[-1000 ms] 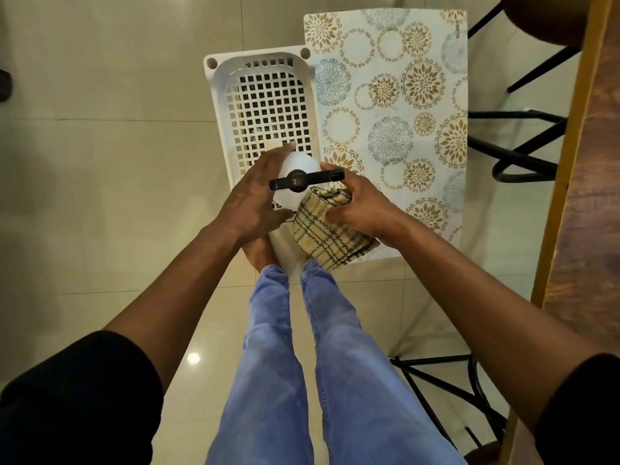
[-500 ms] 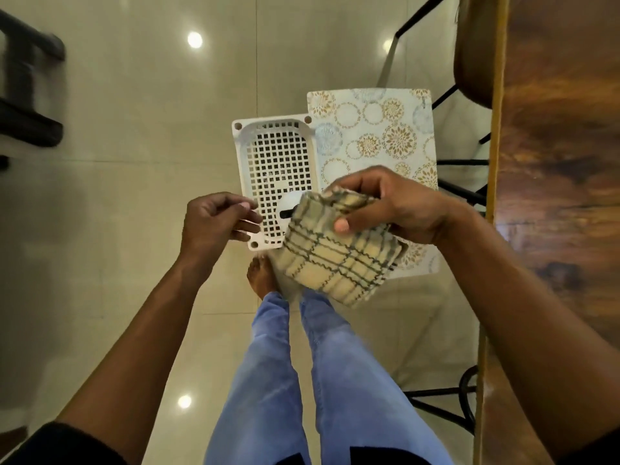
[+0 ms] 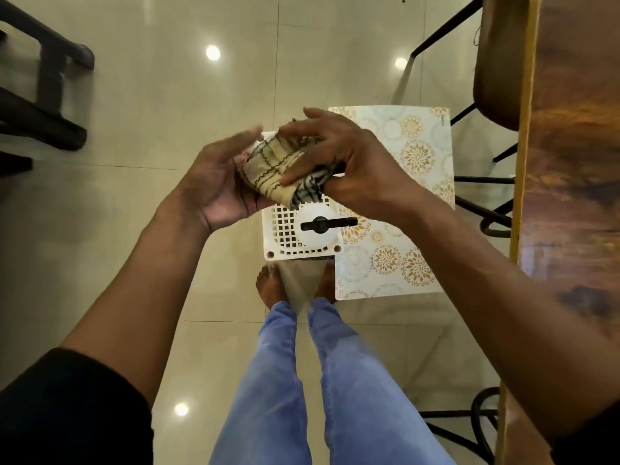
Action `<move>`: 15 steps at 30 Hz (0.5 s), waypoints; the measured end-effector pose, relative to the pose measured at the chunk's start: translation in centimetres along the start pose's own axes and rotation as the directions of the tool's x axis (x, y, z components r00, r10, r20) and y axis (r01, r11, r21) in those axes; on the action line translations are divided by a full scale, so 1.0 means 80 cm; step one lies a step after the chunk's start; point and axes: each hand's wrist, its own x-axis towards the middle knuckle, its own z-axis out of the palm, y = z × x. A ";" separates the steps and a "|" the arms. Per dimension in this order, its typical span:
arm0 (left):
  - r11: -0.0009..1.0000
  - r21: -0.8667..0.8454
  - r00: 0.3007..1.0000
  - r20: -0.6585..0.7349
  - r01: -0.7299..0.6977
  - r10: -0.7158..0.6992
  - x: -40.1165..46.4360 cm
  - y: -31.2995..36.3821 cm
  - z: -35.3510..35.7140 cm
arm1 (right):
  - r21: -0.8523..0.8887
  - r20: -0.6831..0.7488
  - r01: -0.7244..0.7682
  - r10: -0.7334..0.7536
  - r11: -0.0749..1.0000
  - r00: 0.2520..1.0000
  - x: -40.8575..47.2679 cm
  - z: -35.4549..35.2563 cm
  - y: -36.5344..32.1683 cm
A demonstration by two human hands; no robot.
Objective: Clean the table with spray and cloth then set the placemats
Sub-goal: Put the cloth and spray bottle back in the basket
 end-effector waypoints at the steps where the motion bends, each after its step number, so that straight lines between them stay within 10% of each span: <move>1: 0.998 0.017 0.999 -0.007 -0.054 0.054 0.004 -0.001 -0.004 | -0.026 -0.018 -0.033 0.033 0.999 0.999 -0.002 0.001 0.006; 5: 0.966 0.034 0.967 0.001 -0.255 0.255 0.020 -0.008 -0.012 | 0.311 -0.176 -0.298 0.363 0.902 0.915 -0.008 0.002 0.024; 9: 0.946 -0.041 0.947 0.003 -0.321 0.322 0.038 -0.014 -0.007 | 0.800 0.185 -0.460 0.571 0.385 0.800 0.007 -0.005 0.046; 15: 0.971 0.015 0.950 -0.207 -0.237 0.234 0.080 -0.032 -0.022 | 0.731 0.219 -0.508 0.548 0.455 0.807 0.045 0.018 0.094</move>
